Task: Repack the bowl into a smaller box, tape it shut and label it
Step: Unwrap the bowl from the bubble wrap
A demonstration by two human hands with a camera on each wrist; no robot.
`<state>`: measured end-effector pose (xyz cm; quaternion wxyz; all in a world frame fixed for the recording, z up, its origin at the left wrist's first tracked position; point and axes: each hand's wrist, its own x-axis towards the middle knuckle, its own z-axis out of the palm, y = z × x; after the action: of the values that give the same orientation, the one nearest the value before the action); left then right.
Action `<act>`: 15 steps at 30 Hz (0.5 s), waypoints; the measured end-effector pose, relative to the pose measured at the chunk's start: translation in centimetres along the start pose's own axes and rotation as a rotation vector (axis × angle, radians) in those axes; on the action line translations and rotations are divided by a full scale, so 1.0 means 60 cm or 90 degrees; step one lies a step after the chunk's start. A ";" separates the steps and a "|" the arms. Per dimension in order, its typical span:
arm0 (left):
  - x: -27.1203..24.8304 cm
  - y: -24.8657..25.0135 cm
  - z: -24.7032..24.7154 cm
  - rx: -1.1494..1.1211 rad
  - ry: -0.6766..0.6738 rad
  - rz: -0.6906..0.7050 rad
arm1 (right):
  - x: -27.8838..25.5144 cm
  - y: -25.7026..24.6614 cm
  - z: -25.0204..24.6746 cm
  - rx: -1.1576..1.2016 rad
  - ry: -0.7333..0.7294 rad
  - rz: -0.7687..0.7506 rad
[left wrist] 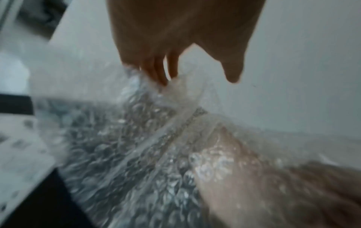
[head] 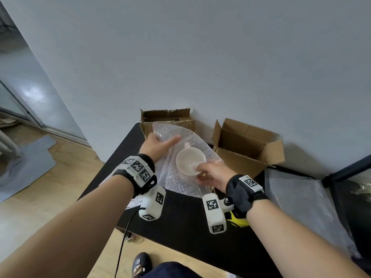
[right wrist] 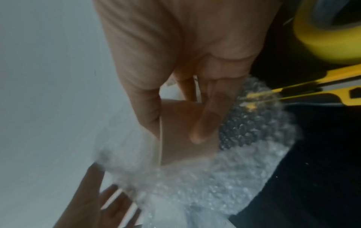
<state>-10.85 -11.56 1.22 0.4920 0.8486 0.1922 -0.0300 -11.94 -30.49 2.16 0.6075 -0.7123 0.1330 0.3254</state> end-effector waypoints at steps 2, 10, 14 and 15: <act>-0.004 0.010 -0.006 0.059 0.203 0.088 | 0.003 0.003 -0.003 0.032 0.002 -0.017; -0.043 0.067 0.012 0.313 0.333 0.526 | 0.019 -0.003 0.010 0.117 0.001 -0.095; -0.043 0.077 0.019 0.347 0.070 0.495 | 0.022 -0.013 0.014 0.107 -0.013 -0.139; -0.043 0.077 0.023 0.359 0.019 0.430 | 0.024 -0.016 0.015 0.097 -0.011 -0.155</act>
<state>-11.40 -15.56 4.95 0.2206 0.9653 -0.1043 0.0935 -10.56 -29.14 1.93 0.6958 -0.6723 0.0645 0.2445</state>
